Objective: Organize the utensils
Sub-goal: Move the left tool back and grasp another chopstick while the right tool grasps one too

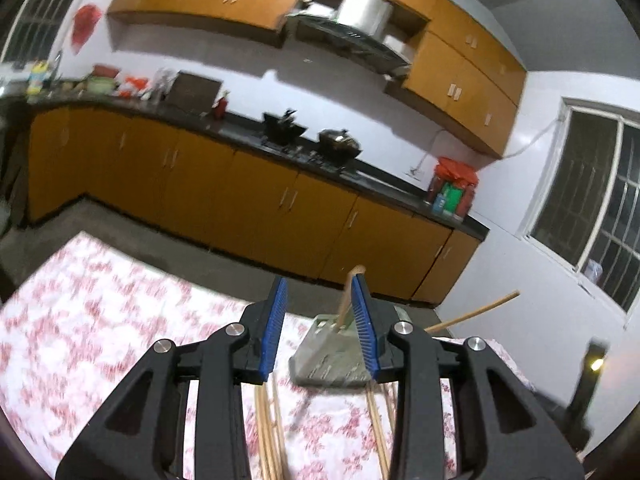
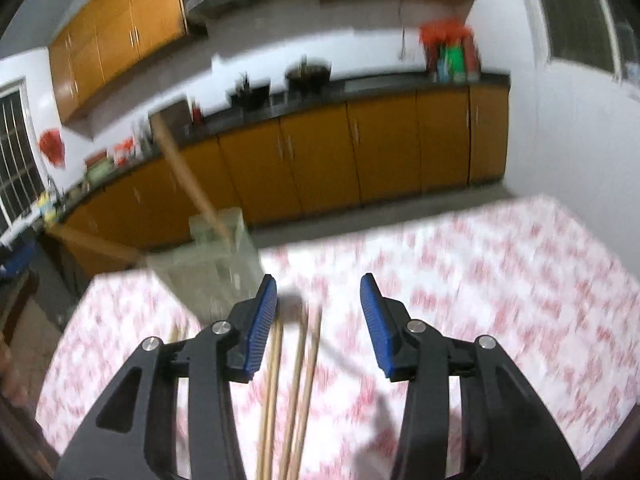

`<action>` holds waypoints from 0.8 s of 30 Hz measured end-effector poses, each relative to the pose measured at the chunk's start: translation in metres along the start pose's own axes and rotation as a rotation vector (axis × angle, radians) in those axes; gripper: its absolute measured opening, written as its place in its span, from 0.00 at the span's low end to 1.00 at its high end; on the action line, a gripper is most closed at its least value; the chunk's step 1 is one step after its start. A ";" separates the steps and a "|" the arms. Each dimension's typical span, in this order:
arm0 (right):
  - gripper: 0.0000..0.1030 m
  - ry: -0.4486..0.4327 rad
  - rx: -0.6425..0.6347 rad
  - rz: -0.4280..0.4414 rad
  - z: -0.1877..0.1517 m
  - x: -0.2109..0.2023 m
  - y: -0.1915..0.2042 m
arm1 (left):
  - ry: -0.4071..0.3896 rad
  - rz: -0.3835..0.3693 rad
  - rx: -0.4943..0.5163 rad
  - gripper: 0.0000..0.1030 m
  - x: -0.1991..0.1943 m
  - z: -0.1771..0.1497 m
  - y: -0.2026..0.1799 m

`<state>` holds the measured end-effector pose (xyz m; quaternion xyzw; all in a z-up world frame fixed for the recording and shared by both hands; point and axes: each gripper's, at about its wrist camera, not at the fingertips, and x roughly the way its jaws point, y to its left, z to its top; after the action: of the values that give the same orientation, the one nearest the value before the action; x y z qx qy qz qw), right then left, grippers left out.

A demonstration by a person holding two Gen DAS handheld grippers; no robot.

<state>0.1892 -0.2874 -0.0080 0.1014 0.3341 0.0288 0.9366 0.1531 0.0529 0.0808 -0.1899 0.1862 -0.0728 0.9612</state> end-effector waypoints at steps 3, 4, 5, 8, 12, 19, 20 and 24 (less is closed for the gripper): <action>0.40 0.092 0.004 0.019 -0.025 0.020 0.000 | 0.037 0.022 -0.033 0.34 0.000 -0.014 0.016; 0.38 0.123 0.004 0.031 -0.034 0.026 0.001 | 0.055 0.029 -0.040 0.34 0.001 -0.019 0.020; 0.34 0.149 0.005 0.047 -0.044 0.031 0.002 | 0.077 0.035 -0.044 0.34 0.002 -0.026 0.025; 0.23 0.207 -0.013 0.077 -0.064 0.042 0.007 | 0.175 0.073 -0.020 0.34 0.011 -0.056 0.035; 0.18 0.248 -0.046 0.068 -0.081 0.049 0.013 | 0.294 0.116 0.015 0.33 0.022 -0.093 0.042; 0.16 0.282 -0.067 0.046 -0.094 0.058 0.013 | 0.430 0.150 0.092 0.27 0.036 -0.135 0.045; 0.16 0.284 -0.071 0.043 -0.094 0.059 0.013 | 0.444 0.149 0.105 0.27 0.038 -0.139 0.044; 0.13 0.283 -0.098 0.028 -0.097 0.063 0.016 | 0.479 0.141 0.123 0.25 0.042 -0.150 0.044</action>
<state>0.1772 -0.2472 -0.1170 0.0549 0.4595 0.0720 0.8836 0.1365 0.0335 -0.0788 -0.0949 0.4167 -0.0596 0.9021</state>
